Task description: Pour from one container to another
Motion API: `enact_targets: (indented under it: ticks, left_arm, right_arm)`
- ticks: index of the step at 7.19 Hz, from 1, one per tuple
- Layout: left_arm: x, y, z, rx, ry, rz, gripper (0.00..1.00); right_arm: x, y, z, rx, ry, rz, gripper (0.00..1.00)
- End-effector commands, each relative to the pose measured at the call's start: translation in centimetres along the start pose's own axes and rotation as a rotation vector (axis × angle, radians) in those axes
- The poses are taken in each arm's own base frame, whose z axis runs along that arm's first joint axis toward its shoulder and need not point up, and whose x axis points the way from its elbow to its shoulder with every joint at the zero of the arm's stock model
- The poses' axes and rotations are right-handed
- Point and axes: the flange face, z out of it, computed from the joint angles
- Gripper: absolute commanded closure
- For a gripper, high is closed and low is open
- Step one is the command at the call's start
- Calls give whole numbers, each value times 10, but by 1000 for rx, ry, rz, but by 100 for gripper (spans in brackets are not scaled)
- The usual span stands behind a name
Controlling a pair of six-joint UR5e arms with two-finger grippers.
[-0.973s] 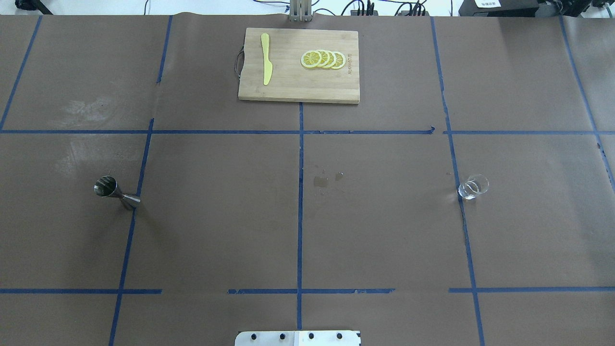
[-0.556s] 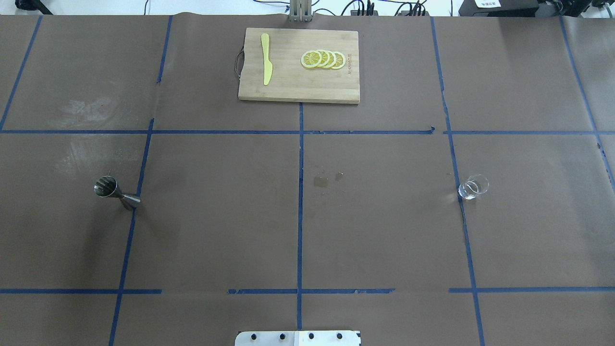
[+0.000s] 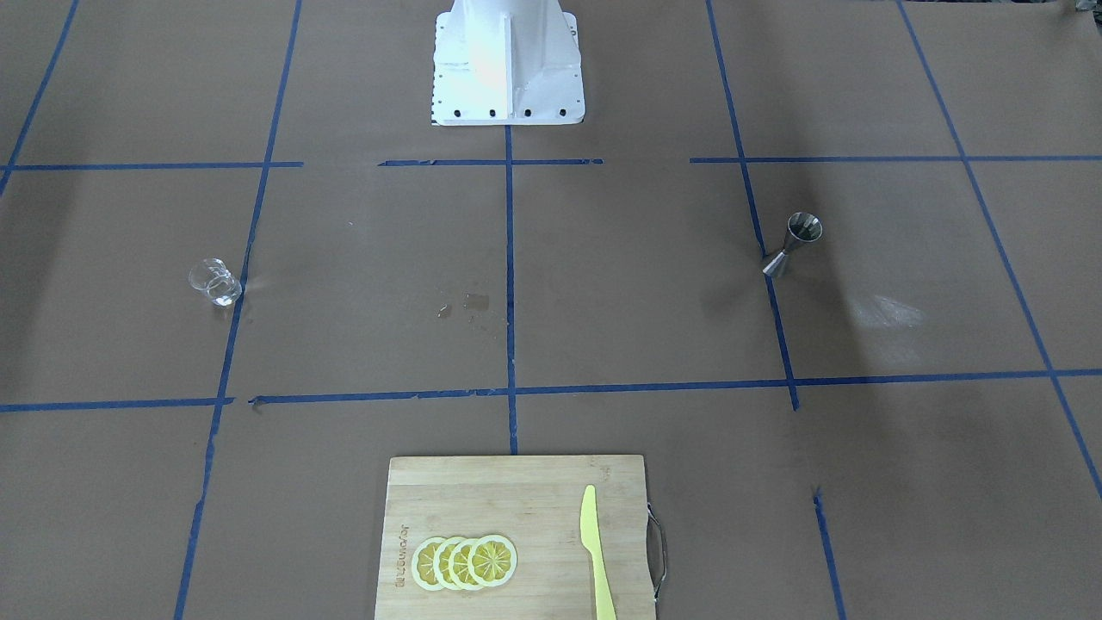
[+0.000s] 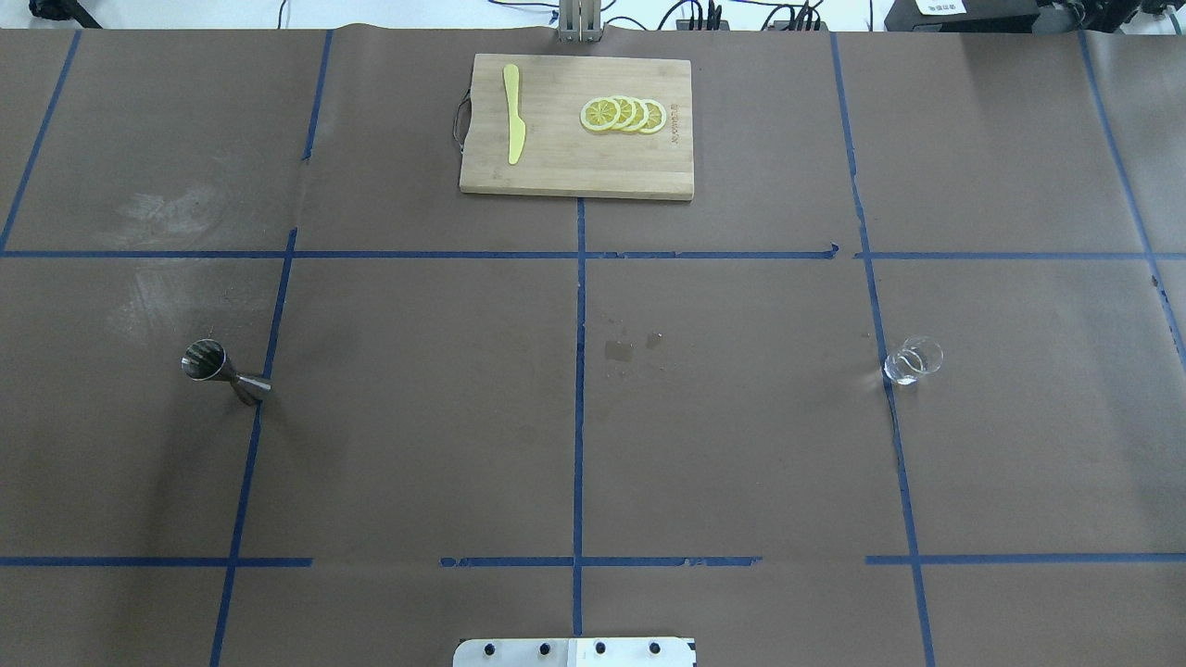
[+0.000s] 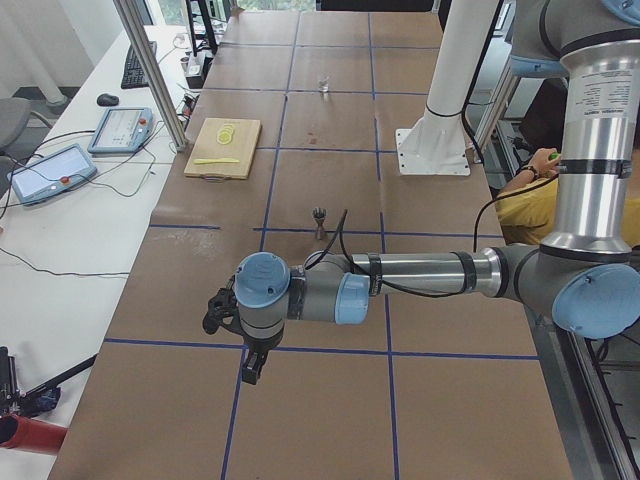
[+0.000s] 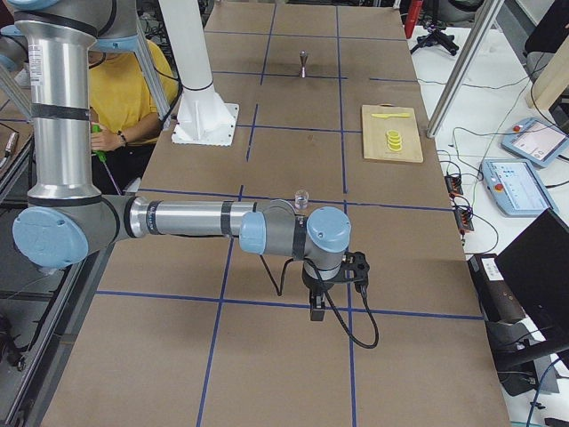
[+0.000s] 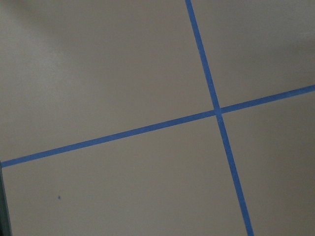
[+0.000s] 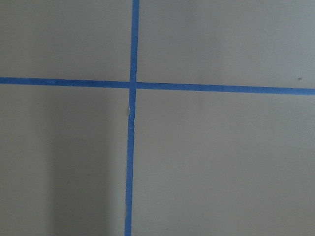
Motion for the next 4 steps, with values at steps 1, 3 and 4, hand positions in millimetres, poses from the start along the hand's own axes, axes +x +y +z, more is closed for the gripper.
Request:
enact_targets:
  ticks: [1,3,4]
  left_arm:
    - [6,-5,5,-7,6,20,0]
    - [8,-3,5,-4,6,33,0]
    - [8,-3,5,-5,6,32,0]
  right_arm:
    - [1,1,2,-3,0,0,0]
    - [17,10,22,-45,-1,23,0]
    - [20,17,32,-68,-5,32,0]
